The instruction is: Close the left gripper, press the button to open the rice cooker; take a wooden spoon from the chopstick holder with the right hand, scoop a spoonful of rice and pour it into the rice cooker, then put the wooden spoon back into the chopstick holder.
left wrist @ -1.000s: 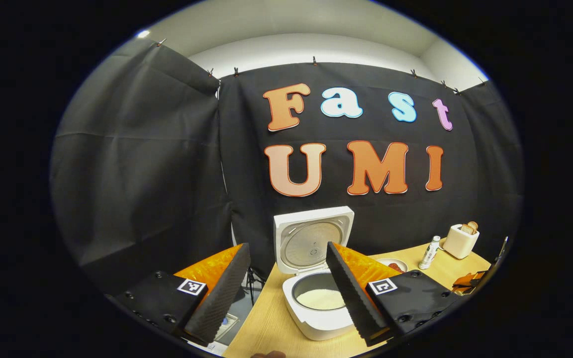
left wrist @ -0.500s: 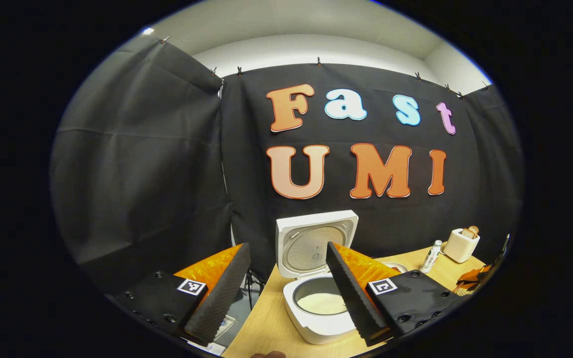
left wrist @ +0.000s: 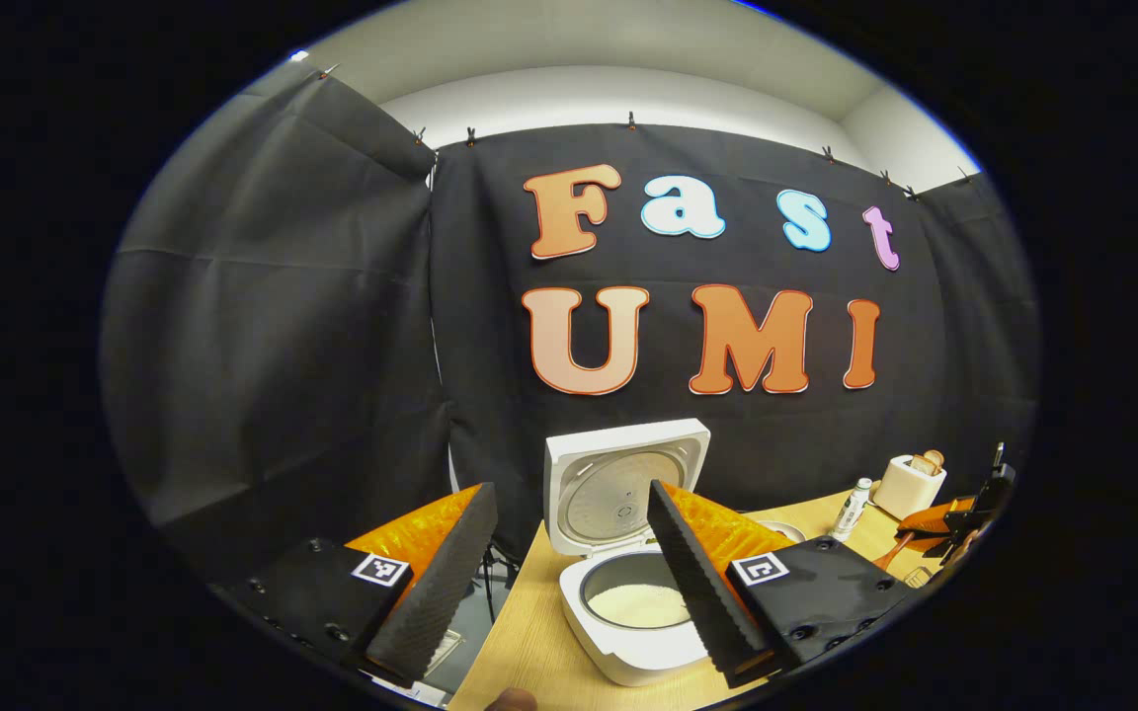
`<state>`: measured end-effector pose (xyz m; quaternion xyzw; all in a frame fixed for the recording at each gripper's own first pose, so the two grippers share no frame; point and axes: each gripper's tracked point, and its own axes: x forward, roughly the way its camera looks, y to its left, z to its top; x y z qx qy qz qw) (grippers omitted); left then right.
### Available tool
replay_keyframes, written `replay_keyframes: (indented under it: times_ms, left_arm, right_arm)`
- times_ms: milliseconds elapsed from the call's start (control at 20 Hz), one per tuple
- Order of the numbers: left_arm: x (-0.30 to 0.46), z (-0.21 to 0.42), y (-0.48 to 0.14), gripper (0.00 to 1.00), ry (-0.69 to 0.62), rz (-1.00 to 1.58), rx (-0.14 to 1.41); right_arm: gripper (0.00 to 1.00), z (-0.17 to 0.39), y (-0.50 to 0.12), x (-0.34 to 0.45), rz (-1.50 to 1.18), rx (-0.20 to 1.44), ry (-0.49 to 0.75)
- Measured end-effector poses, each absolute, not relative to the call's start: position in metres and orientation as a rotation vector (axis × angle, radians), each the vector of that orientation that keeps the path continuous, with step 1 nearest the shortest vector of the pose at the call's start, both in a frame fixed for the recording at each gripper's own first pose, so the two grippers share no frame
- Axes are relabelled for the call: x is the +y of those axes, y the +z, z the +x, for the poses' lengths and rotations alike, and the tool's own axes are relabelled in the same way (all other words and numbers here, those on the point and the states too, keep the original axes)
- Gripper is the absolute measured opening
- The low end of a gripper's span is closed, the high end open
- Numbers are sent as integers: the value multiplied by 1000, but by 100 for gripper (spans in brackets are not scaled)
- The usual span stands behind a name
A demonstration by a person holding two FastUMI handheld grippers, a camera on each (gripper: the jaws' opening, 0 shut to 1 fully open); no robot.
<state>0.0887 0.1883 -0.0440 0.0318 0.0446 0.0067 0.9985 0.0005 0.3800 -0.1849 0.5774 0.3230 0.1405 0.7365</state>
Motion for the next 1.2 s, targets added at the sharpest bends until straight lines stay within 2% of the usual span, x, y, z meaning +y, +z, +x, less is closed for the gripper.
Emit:
replay_keyframes:
  times_ms: [450,1200]
  left_arm:
    - [202,98,-48,100,11,56,107]
    - [227,106,-63,100,52,51,132]
  right_arm:
    - [3,42,-152,447,1289,707,356]
    - [2,103,-115,542,958,586,446]
